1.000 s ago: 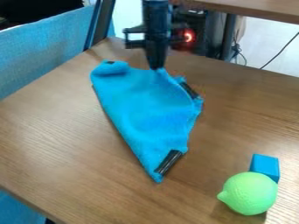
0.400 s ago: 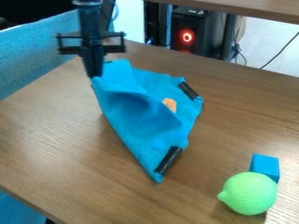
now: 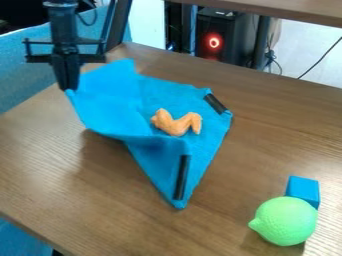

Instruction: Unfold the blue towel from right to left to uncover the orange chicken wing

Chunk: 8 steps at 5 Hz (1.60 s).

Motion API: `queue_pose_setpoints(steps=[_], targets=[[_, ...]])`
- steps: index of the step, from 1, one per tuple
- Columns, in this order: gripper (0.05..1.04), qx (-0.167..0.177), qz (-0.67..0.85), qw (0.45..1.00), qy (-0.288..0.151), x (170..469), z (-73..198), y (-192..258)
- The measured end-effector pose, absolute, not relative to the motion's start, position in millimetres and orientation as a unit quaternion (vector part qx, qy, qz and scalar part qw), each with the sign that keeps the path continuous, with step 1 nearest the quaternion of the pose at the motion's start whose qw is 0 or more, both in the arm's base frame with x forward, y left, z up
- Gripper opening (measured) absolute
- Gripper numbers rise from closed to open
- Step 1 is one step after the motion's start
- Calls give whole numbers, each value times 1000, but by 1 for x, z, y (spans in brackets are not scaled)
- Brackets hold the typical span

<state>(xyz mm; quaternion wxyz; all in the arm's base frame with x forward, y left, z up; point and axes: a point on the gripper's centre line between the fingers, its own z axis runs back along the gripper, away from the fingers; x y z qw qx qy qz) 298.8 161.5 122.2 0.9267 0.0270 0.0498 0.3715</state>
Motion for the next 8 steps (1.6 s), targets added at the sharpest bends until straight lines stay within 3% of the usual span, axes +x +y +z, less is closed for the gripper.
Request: queue_pose_setpoints(steps=[2, 4, 8], targets=[[54, 52, 414, 904, 86, 273, 125, 179], [54, 54, 462, 874, 141, 256, 124, 185], [54, 78, 499, 843, 184, 230, 120, 197]])
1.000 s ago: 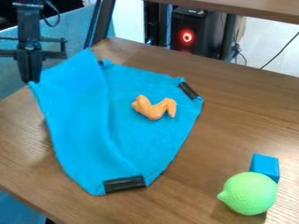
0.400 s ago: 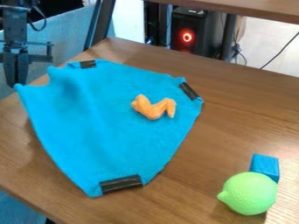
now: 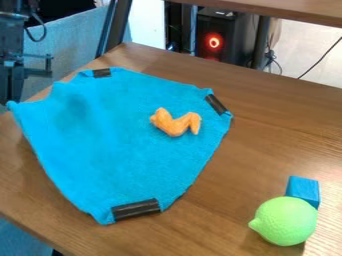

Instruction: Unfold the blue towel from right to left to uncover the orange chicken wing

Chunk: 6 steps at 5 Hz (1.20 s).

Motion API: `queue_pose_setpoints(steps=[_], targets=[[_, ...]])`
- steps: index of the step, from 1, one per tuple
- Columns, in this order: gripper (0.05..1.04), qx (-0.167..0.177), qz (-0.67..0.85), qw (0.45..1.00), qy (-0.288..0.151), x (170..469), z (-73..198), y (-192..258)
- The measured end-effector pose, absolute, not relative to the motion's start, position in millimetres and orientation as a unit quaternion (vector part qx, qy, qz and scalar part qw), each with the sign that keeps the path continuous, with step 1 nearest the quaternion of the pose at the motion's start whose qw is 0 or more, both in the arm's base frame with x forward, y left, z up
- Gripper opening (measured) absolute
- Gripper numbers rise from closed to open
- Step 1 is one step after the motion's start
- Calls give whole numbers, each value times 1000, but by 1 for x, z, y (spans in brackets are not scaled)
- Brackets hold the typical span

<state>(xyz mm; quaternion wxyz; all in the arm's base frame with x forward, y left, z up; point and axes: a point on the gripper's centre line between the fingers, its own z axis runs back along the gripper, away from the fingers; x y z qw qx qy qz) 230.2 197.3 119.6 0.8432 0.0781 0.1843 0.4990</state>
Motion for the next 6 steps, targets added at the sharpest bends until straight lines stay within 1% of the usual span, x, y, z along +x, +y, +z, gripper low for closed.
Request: queue_pose_setpoints(steps=[1, 2, 3, 4, 5, 6], targets=[[54, 94, 495, 846, 176, 219, 120, 201], [76, 108, 490, 847, 175, 209, 118, 207], [226, 147, 494, 845, 145, 200, 123, 214], [486, 167, 494, 842, 137, 200, 125, 218], [790, 170, 479, 853, 120, 211, 124, 216], [994, 151, 454, 874, 90, 231, 132, 210]])
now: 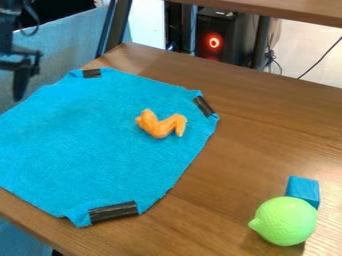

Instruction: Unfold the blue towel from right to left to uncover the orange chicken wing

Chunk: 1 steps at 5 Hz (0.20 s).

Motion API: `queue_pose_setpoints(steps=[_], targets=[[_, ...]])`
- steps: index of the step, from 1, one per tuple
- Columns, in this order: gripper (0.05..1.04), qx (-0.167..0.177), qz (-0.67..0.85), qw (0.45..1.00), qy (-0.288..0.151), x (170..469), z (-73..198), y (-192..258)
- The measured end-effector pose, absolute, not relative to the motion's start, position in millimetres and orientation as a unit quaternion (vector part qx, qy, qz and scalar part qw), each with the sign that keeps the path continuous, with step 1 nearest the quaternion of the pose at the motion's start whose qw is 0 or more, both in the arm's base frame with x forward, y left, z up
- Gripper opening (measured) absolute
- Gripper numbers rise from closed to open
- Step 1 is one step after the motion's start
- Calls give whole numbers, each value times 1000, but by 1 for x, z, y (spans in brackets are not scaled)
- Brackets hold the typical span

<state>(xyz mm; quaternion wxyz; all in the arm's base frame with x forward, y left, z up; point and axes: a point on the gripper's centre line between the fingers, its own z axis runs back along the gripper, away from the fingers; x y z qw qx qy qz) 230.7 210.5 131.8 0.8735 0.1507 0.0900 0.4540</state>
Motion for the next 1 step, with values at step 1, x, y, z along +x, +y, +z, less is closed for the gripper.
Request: queue_pose_setpoints(steps=[1], targets=[[1001, 99, 355, 930, 9, 269, 154, 177]])
